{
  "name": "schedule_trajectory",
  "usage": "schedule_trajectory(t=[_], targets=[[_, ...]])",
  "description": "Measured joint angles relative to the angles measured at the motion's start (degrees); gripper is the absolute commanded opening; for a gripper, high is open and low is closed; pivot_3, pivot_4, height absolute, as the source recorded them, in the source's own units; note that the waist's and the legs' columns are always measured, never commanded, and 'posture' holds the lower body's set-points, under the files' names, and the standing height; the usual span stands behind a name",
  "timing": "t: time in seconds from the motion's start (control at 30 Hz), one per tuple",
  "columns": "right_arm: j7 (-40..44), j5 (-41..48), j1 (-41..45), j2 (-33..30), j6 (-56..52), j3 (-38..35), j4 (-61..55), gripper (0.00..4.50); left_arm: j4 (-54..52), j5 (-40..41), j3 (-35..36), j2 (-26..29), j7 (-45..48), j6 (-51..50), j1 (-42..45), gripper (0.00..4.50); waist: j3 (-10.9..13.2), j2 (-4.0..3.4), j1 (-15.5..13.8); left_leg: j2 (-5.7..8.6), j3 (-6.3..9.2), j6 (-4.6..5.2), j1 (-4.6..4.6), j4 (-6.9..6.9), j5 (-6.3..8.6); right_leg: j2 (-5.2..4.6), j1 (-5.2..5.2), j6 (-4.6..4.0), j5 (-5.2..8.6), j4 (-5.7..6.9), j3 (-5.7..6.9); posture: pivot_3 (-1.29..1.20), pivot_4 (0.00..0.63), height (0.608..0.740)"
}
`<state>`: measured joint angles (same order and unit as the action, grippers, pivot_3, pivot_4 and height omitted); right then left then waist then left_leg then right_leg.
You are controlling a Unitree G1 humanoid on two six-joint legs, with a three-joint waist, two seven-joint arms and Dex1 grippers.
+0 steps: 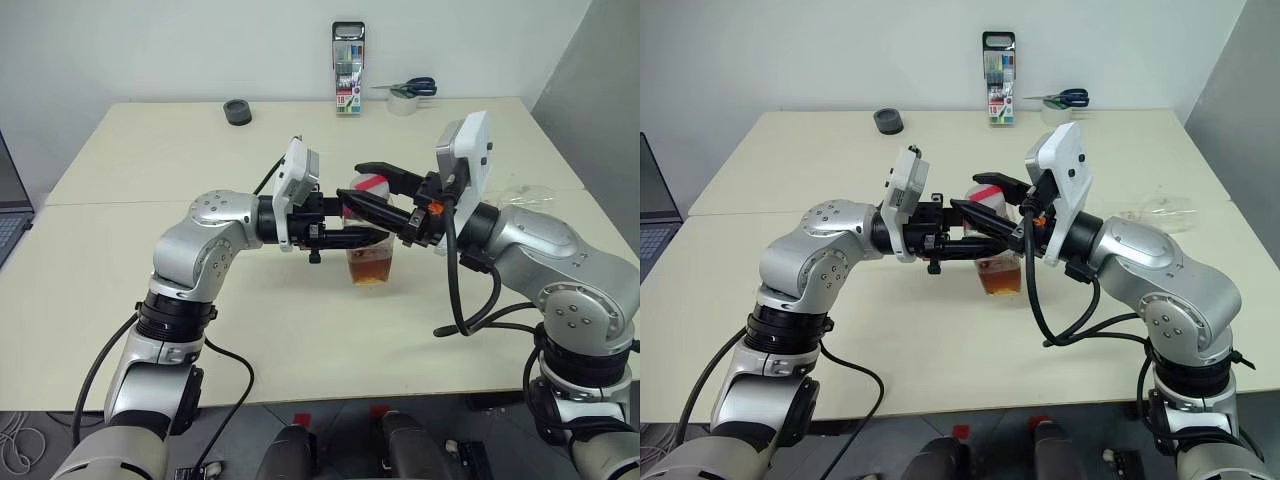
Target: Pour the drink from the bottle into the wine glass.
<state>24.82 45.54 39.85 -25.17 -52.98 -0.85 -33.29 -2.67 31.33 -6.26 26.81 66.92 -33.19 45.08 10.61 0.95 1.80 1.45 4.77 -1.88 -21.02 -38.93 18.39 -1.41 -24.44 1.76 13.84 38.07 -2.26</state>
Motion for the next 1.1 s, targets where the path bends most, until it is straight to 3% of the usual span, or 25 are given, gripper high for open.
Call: schedule_trajectory(t=[0.1, 0.17, 0.3, 0.4, 0.57, 0.8, 1.1], targets=[[6.66, 1.43, 2.14, -2.27, 0.97, -0.04, 4.91, 1.9, -0.01, 0.13, -0.21, 0.16, 0.51, -0.14, 0.05, 1.87, 0.0, 0.0, 0.03, 0.02, -0.03, 0.03, 0.01, 0.0, 0.01, 0.12, 0.01, 0.0, 0.0, -0.01, -0.01, 0.0, 0.15, 0.74], [16.08, 2.52, 6.21, -5.21, 1.81, 0.83, 11.96, 1.9, -0.04, 0.32, -0.3, 0.39, 1.52, -0.14, 0.51, 1.87, 0.0, 0.0, 0.04, 0.0, -0.04, 0.11, 0.06, -0.01, 0.06, 0.18, 0.05, 0.0, 0.0, 0.0, 0.0, 0.0, 0.15, 0.74], [27.64, -0.4, 10.62, -6.7, 7.17, 3.93, 21.35, 1.9, 0.16, 0.08, -0.15, 0.55, 1.37, -0.15, 1.16, 1.87, 0.0, 0.0, 0.06, -0.03, -0.02, 0.17, 0.08, 0.02, 0.09, 0.2, 0.06, 0.0, 0.0, -0.02, 0.01, 0.0, 0.15, 0.74], [31.02, -1.5, 11.07, -6.84, 8.88, 4.43, 23.87, 2.84, 0.21, -0.02, -0.56, 0.51, 1.27, -0.33, 1.15, 1.87, 0.0, 0.0, 0.02, -0.02, -0.02, 0.03, 0.03, 0.0, 0.01, 0.09, 0.05, 0.0, 0.0, -0.03, 0.0, 0.0, 0.15, 0.74], [29.84, -0.98, 8.87, -9.53, 6.96, 1.08, 22.69, 4.46, -0.82, 0.03, -0.44, 1.05, 1.03, -0.43, 0.52, 1.87, 0.0, 0.0, -0.18, -0.02, 0.01, 0.01, 0.0, 0.0, 0.0, -0.05, 0.04, 0.0, 0.0, -0.06, 0.01, 0.0, 0.15, 0.74], [18.41, 2.6, 1.33, -9.3, 1.35, -3.61, 9.62, 4.46, -1.43, 0.18, 0.4, 1.42, -0.23, -0.33, -0.19, 1.87, 0.0, 0.0, -0.1, -0.03, 0.01, 0.0, 0.01, 0.0, 0.0, -0.06, 0.03, 0.0, 0.0, -0.02, 0.01, 0.0, 0.15, 0.74], [7.57, 3.61, 2.58, -4.34, 0.15, -3.53, 4.72, 4.46, -0.87, 0.14, 0.39, 0.43, -0.22, 0.1, -0.08, 1.87, 0.0, 0.0, -0.09, -0.02, 0.01, -0.01, 0.02, 0.0, 0.0, -0.05, 0.03, 0.0, 0.0, -0.01, 0.02, 0.0, 0.15, 0.74]])
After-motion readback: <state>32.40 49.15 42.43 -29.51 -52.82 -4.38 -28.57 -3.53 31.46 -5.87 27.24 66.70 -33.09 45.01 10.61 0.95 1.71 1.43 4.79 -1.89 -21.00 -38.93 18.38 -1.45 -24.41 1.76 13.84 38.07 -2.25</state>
